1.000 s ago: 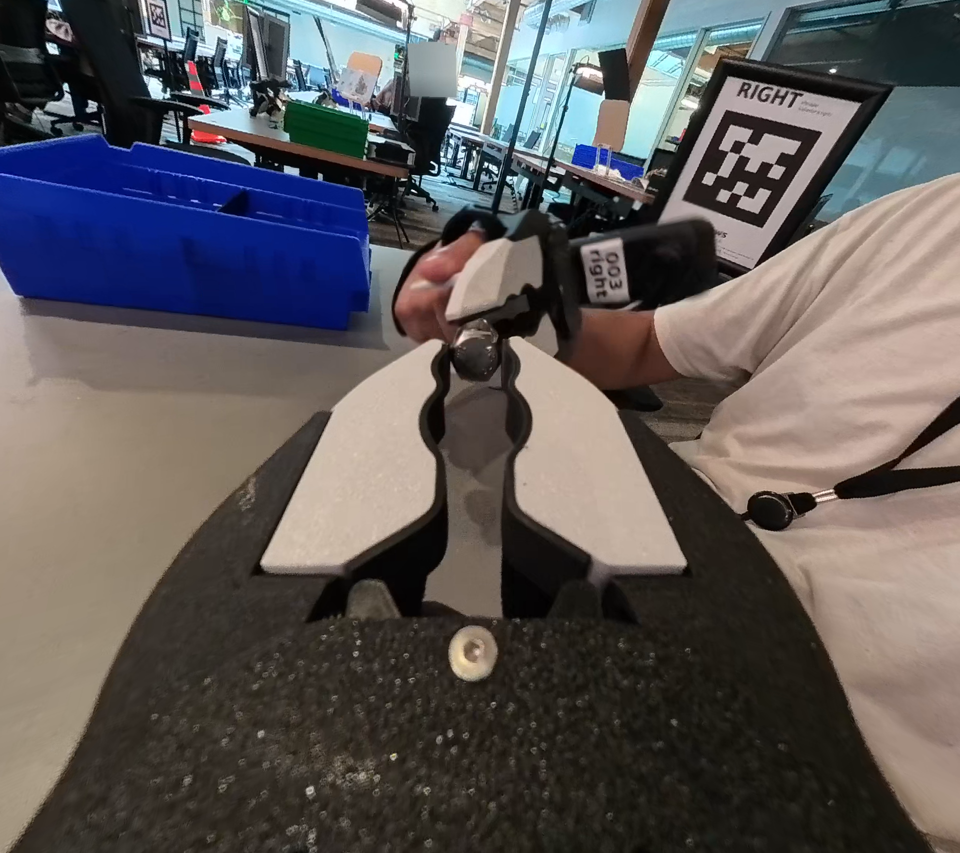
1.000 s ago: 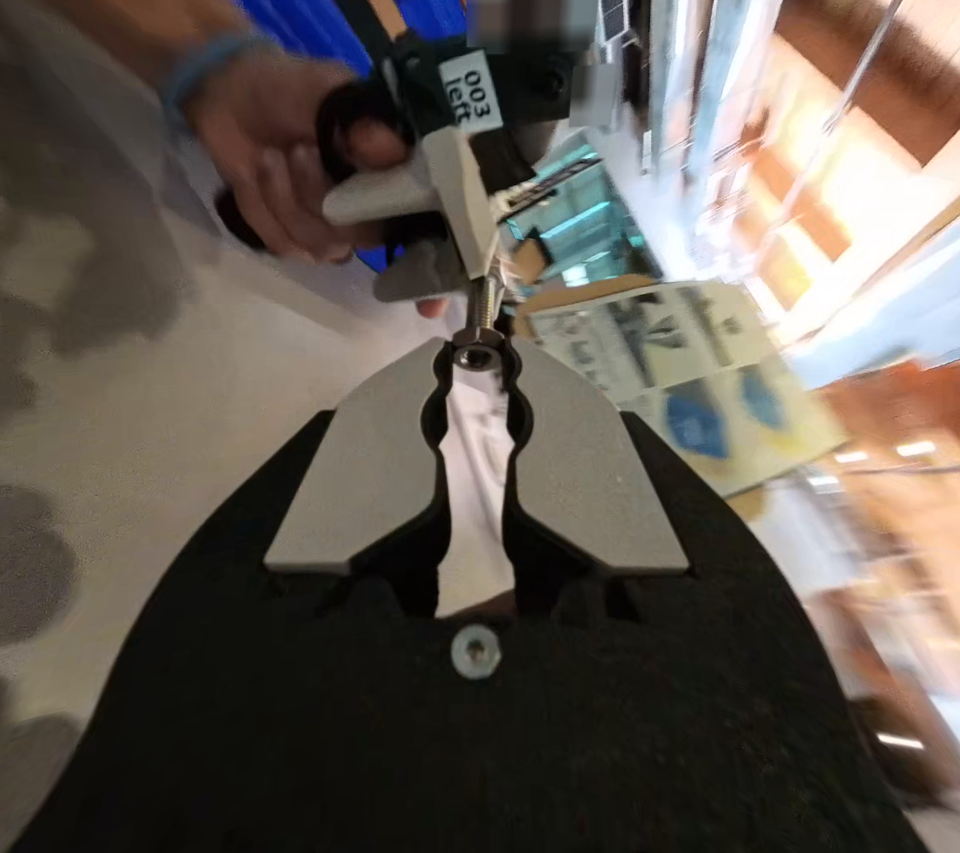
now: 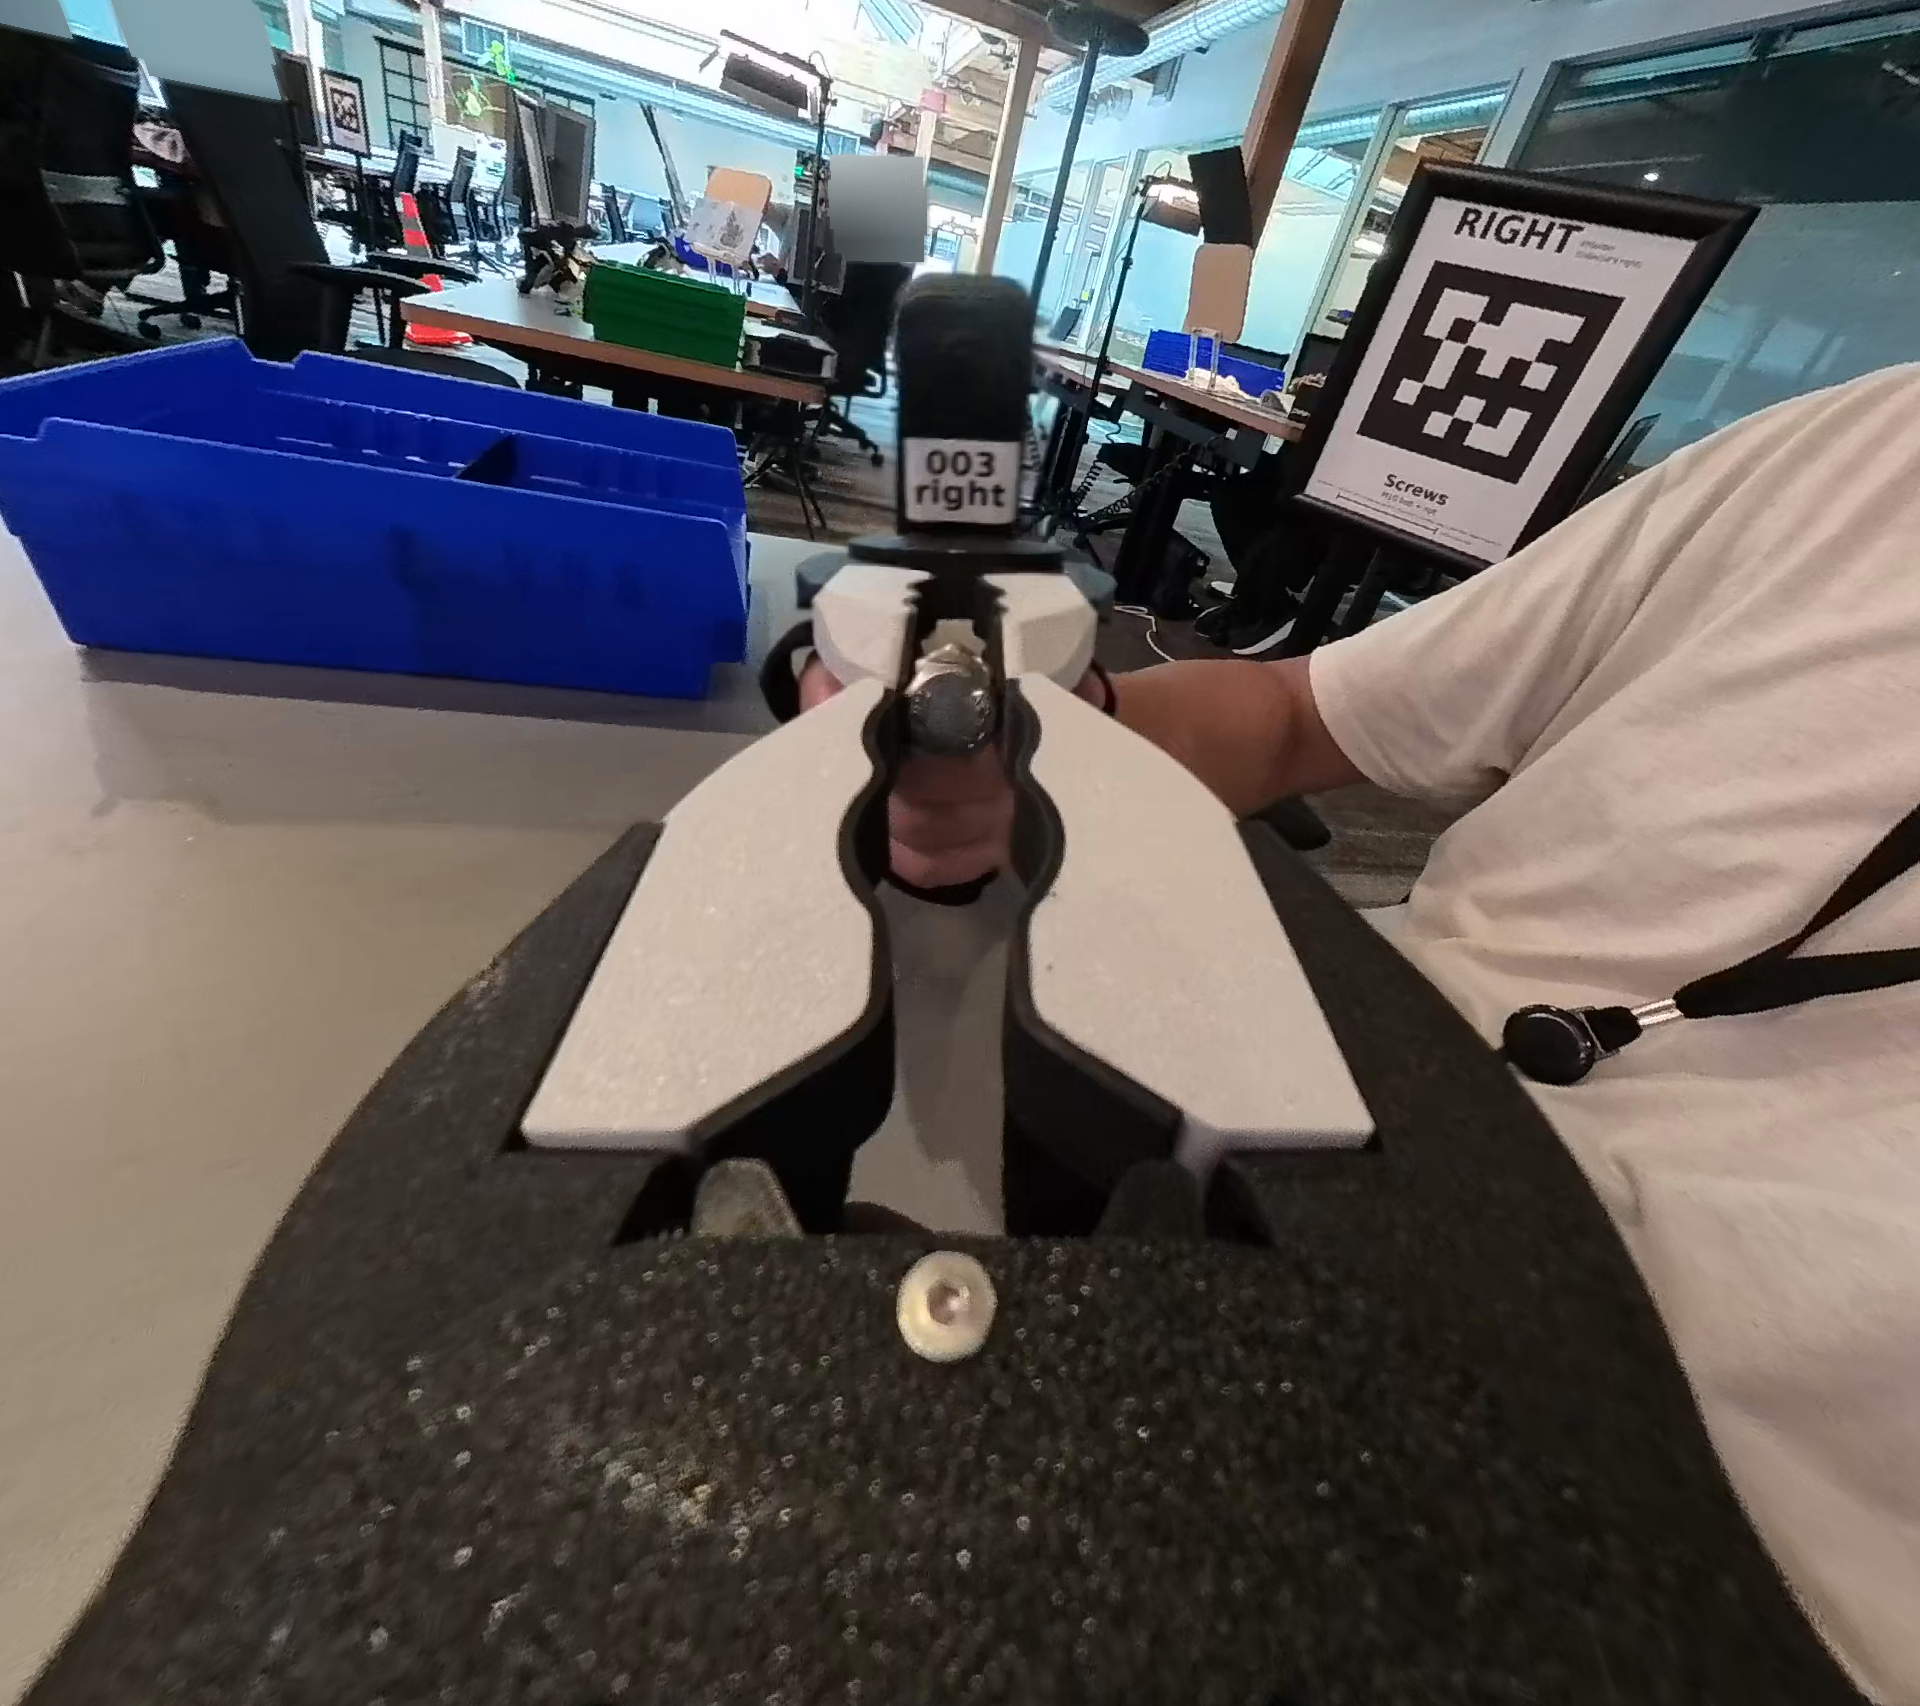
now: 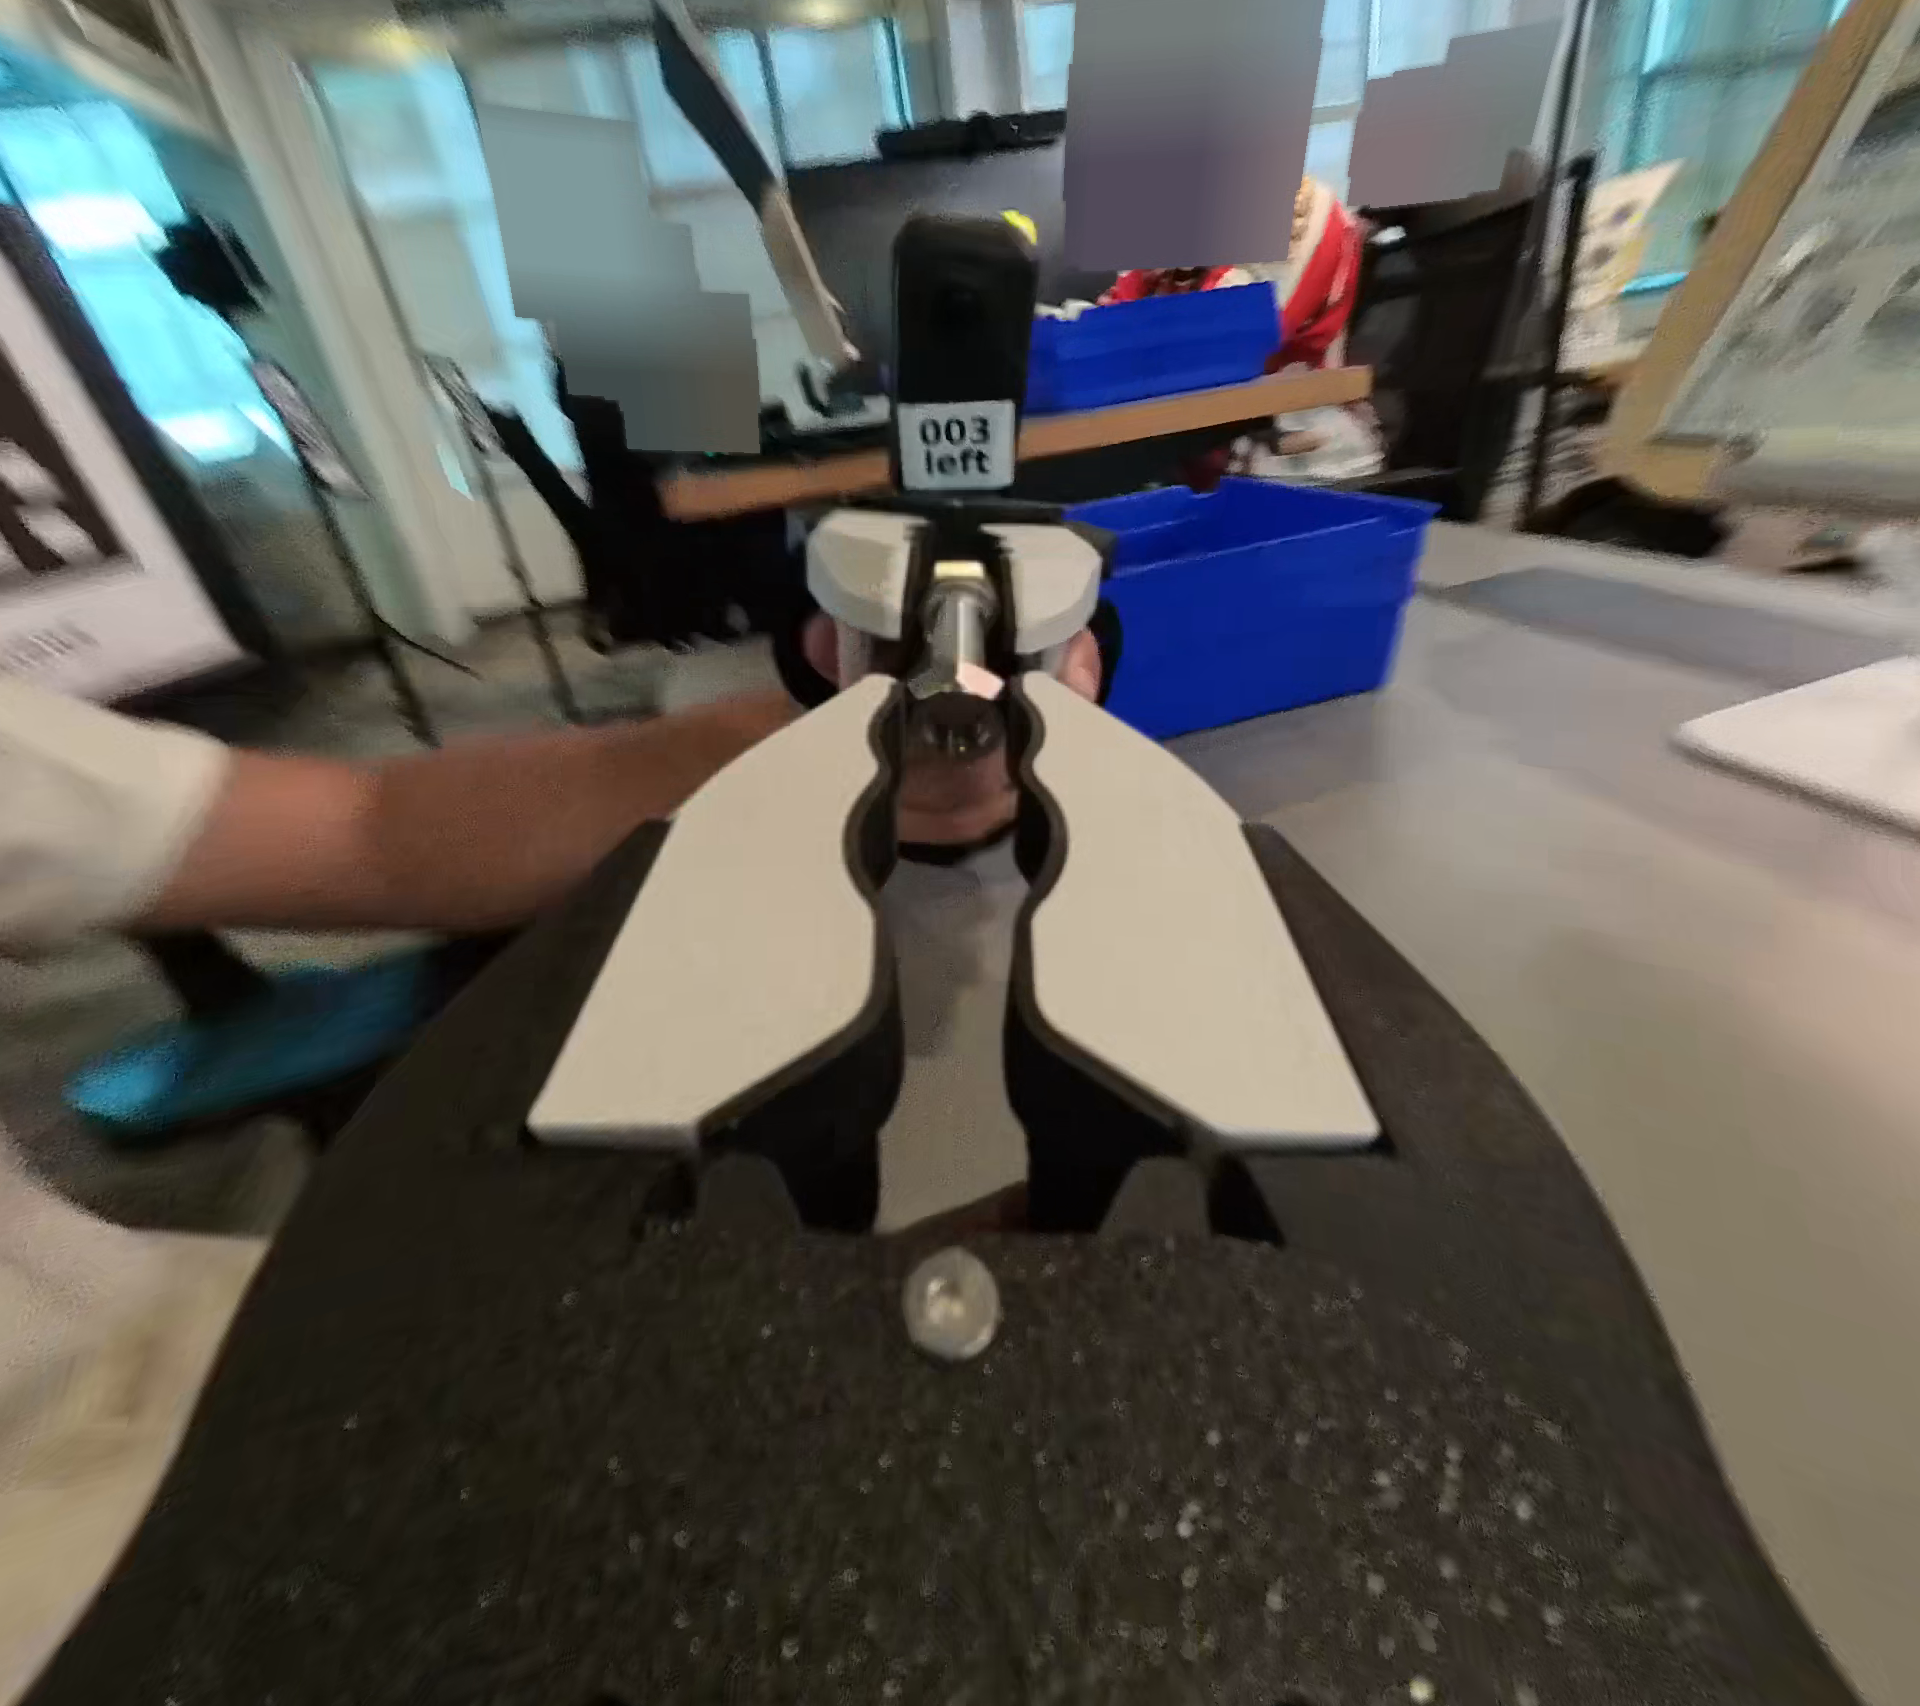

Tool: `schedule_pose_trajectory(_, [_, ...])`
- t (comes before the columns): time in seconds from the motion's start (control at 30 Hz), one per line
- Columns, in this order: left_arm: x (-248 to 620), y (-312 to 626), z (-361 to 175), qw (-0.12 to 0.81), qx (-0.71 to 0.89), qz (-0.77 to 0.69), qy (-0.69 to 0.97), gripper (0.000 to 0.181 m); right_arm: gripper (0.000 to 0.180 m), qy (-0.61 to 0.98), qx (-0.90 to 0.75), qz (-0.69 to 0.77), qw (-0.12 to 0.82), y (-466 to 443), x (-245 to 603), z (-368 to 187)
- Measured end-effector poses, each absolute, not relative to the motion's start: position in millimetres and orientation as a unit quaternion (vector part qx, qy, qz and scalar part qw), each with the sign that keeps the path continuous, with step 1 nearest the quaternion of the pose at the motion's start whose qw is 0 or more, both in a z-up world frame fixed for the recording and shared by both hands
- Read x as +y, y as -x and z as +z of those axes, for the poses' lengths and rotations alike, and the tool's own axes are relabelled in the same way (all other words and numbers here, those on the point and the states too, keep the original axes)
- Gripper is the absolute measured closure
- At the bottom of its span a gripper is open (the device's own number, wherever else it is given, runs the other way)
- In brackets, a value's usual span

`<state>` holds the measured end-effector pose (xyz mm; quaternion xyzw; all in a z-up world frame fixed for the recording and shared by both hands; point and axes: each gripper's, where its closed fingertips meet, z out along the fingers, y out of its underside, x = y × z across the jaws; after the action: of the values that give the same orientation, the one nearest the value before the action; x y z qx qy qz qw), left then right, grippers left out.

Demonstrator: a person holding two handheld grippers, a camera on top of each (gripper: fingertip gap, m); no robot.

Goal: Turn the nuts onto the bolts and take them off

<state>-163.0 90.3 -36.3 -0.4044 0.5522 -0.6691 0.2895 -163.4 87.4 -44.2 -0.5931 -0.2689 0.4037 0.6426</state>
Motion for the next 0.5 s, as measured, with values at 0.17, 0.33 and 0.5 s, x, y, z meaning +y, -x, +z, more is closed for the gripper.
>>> schedule_pose_trajectory(0.17, [88, 162, -39, 0.277, 0.557, -0.669, 0.406, 0.163, 0.162, 0.543, -0.422, 0.048, 0.724, 160, 88, -50])
schedule_pose_trajectory(0.33, [88, 161, -42, 0.264, 0.555, -0.672, 0.413, 0.163, 0.162, 0.397, -0.513, -0.307, 0.697, 154, 90, -47])
schedule_pose_trajectory(0.5, [89, 160, -43, 0.266, 0.555, -0.672, 0.413, 0.163, 0.162, 0.406, -0.502, -0.291, 0.706, 154, 90, -49])
